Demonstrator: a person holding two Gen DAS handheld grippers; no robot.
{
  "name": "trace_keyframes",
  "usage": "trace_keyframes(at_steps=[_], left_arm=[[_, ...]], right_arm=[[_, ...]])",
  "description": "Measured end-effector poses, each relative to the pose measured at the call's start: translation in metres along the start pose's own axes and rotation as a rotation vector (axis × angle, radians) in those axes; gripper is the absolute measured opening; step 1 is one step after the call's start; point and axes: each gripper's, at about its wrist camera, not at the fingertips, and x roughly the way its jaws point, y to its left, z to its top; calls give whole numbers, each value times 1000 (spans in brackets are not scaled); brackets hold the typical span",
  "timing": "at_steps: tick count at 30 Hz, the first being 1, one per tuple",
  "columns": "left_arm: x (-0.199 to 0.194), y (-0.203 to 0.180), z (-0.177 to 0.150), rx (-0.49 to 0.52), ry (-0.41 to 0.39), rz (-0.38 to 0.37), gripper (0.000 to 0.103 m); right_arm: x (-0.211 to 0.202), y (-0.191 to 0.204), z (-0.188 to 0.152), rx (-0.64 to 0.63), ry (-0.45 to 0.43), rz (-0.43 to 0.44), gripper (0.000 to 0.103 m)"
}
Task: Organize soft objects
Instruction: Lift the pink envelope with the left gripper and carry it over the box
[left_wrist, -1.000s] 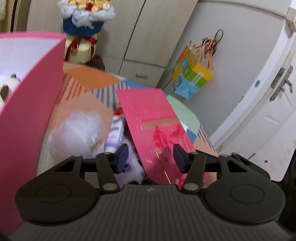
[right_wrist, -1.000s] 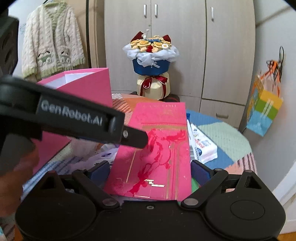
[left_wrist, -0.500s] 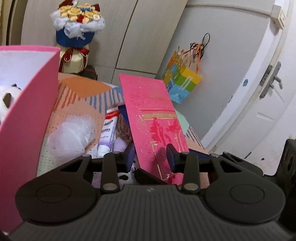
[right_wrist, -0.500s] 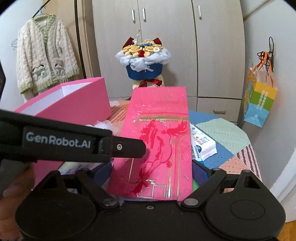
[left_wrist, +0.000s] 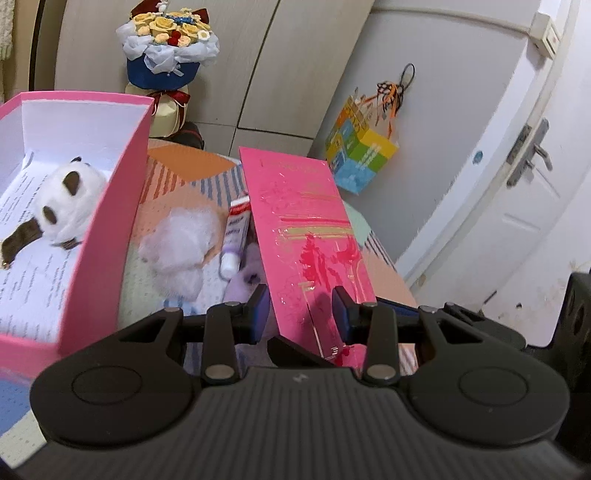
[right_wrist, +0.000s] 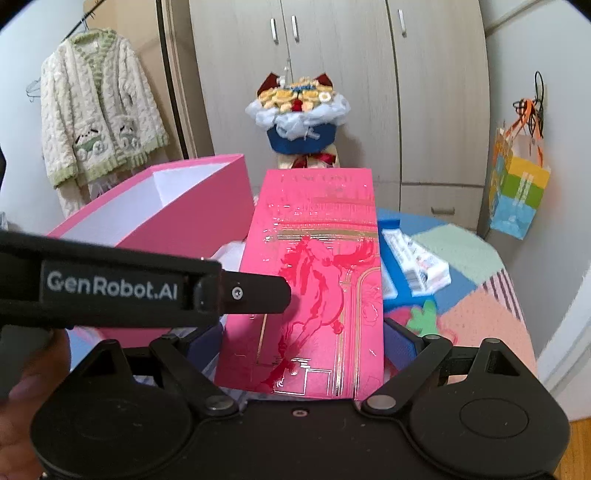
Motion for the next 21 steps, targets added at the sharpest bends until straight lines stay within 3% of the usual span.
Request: trace_keyframes(at_steps=[16, 21], left_arm=[[-73, 19, -27, 24, 86, -17, 36], [-108, 20, -32, 56, 44, -19, 35]], right_arm=[[-49, 57, -12, -30, 113, 49, 93], [-69, 80, -9, -103, 94, 47, 93]])
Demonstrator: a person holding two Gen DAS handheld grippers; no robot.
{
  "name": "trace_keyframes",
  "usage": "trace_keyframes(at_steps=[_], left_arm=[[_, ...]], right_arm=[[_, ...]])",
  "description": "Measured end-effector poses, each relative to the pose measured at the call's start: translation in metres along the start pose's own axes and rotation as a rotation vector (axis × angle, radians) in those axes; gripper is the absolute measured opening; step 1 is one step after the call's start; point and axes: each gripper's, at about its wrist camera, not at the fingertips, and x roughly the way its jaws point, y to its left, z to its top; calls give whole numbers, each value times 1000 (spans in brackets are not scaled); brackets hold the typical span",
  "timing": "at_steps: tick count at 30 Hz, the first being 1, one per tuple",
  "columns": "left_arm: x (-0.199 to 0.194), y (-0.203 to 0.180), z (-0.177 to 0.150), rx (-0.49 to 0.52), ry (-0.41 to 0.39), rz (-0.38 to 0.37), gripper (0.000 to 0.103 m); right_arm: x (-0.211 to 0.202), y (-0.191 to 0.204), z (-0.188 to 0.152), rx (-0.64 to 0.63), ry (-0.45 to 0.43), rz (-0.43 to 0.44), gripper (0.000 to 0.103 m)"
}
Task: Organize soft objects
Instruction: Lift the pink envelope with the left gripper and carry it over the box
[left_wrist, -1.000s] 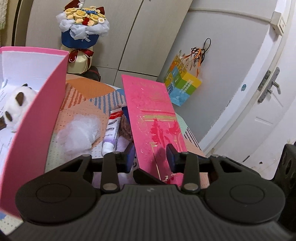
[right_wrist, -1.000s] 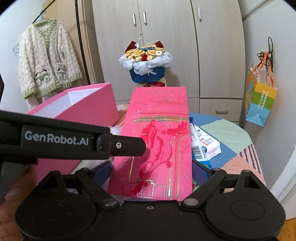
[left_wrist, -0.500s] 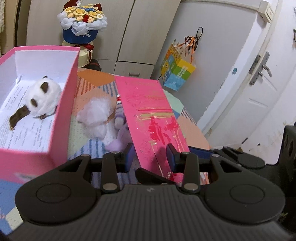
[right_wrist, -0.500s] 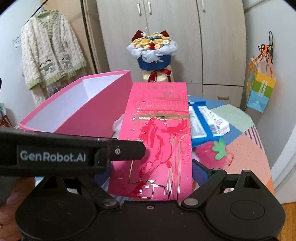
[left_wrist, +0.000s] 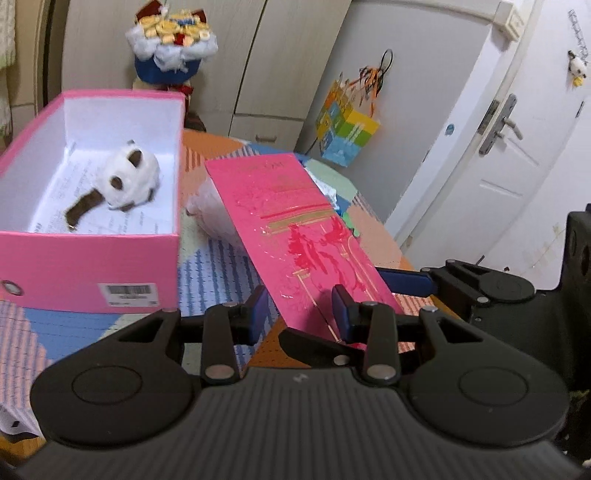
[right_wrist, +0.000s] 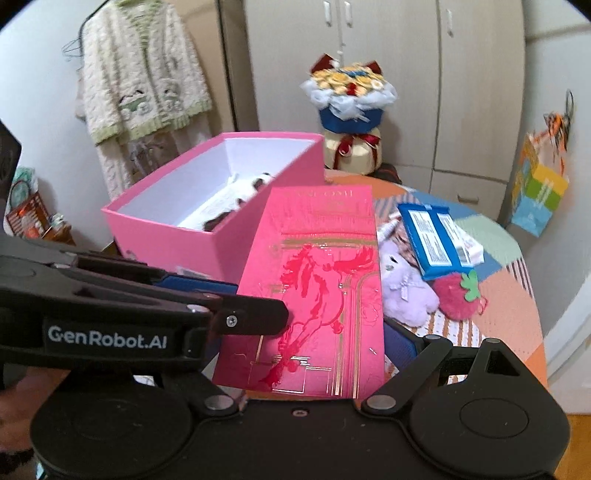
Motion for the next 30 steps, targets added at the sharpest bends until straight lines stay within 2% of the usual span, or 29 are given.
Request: trace_keyframes(at_steps=[12, 24, 30], left_arm=[[-56, 9, 3, 12, -134, 83, 35], [-88, 63, 36, -19, -144, 169, 35], [-85, 98, 62, -31, -152, 223, 37]], right_arm=[[-21, 40, 23, -49, -85, 47, 93], [9, 80, 69, -65, -72, 151, 93], [42, 96, 98, -64, -89, 220, 93]])
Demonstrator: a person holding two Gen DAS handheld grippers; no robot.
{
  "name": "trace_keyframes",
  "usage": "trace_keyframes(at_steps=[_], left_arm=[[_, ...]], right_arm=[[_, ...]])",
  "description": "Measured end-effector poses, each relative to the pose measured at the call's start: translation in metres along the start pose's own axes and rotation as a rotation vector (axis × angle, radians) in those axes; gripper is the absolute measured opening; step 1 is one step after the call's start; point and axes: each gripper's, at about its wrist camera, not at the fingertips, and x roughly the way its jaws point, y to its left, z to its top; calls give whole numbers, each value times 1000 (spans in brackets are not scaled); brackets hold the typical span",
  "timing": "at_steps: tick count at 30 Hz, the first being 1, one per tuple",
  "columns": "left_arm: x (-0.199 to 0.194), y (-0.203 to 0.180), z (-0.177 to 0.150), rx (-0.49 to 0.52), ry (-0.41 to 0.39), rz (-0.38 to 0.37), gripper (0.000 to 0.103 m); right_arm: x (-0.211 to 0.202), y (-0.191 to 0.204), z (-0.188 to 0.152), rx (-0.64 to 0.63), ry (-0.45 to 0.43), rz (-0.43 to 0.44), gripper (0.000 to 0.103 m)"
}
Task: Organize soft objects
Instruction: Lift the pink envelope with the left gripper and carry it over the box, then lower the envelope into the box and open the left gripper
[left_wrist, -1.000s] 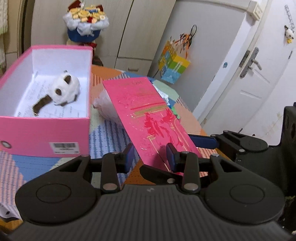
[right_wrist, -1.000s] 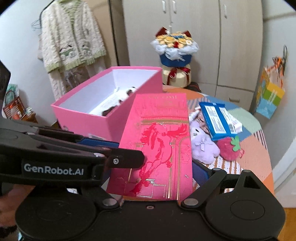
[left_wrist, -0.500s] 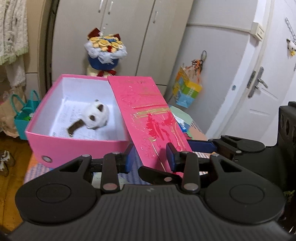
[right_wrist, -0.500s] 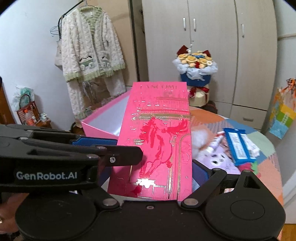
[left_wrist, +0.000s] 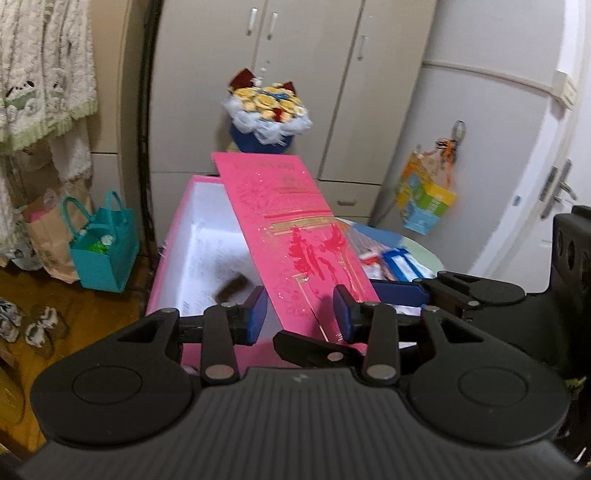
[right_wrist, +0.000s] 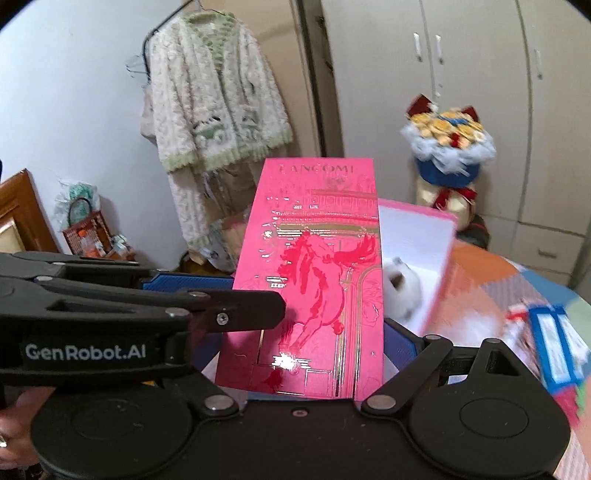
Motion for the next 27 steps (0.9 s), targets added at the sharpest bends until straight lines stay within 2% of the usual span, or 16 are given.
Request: trace_keyframes(at_steps=[4, 10, 18, 22, 24, 27], left_arm=[[24, 19, 18, -1, 13, 40, 37], [72, 46, 41, -34, 64, 64, 37], [126, 76, 55, -116, 169, 60, 37], [141, 83, 55, -132, 203, 56, 37], [145, 83, 56, -124, 208, 63, 37], [149, 83, 58, -121, 206, 74, 38]], right_arm=[[34, -7, 14, 36, -12, 47, 93], [85, -23, 33, 84, 43, 79, 93], [145, -49, 48, 202, 186, 112, 93], [168, -55, 48, 250, 299, 133, 95], [177, -52, 49, 235, 355, 135, 97], [186, -48, 51, 207, 384, 113, 97]])
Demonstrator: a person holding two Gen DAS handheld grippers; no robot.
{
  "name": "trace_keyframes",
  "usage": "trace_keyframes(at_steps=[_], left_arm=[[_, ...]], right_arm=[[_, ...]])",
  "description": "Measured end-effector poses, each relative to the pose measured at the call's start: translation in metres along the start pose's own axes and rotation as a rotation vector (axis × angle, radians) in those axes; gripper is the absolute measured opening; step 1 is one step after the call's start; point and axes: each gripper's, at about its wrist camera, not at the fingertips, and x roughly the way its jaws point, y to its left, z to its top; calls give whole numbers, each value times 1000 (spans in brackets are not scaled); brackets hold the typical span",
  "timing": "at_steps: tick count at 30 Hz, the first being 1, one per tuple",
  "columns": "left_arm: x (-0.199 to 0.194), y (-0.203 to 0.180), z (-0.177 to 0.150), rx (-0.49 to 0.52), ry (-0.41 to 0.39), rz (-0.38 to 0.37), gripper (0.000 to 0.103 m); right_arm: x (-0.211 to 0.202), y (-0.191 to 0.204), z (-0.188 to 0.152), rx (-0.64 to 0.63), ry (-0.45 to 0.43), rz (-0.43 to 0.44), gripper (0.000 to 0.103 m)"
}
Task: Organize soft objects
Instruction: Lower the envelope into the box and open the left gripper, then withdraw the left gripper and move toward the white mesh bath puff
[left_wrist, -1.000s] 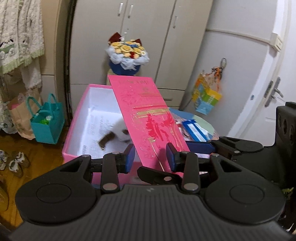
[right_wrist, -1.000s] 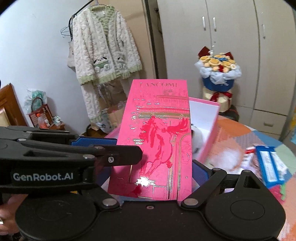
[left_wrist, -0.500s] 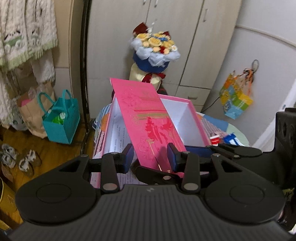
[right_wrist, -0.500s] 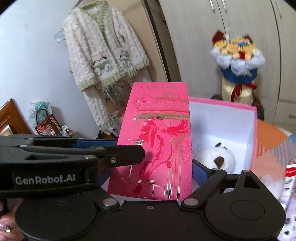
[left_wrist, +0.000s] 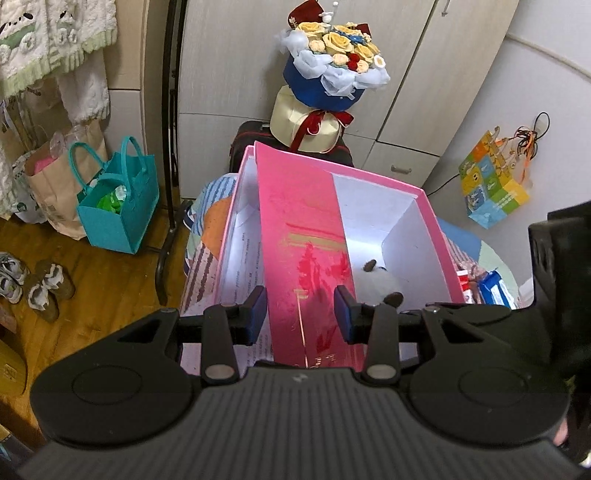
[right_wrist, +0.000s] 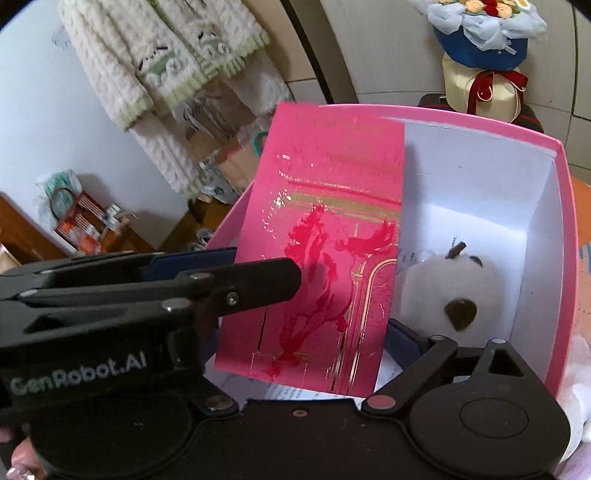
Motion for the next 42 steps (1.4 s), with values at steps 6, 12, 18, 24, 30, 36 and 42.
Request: trace_keyframes(at_steps=[6, 12, 18, 24, 30, 36, 42], left_arm=[[-5, -4, -4, 46, -93, 124, 46], [-29, -9, -16, 129, -139, 148, 55], [-64, -19, -35, 211, -163, 118, 55], [-96, -35, -55, 270, -192, 85, 56], [-125, -51, -76, 297, -200, 14, 58], [-151, -68, -99, 333, -194, -49, 59], [-169, -85, -119, 369, -190, -96, 61]], right_arm=[[3, -3, 2, 9, 33, 4, 97], [-18, -10, -8, 0, -5, 12, 97], [-58, 5, -38, -128, -111, 3, 96], [-102, 27, -67, -264, -207, -68, 96], [-137, 33, -92, -310, -259, -103, 96], [-168, 33, -123, -332, -305, -132, 96], [-200, 33, -152, -363, -343, -175, 96]])
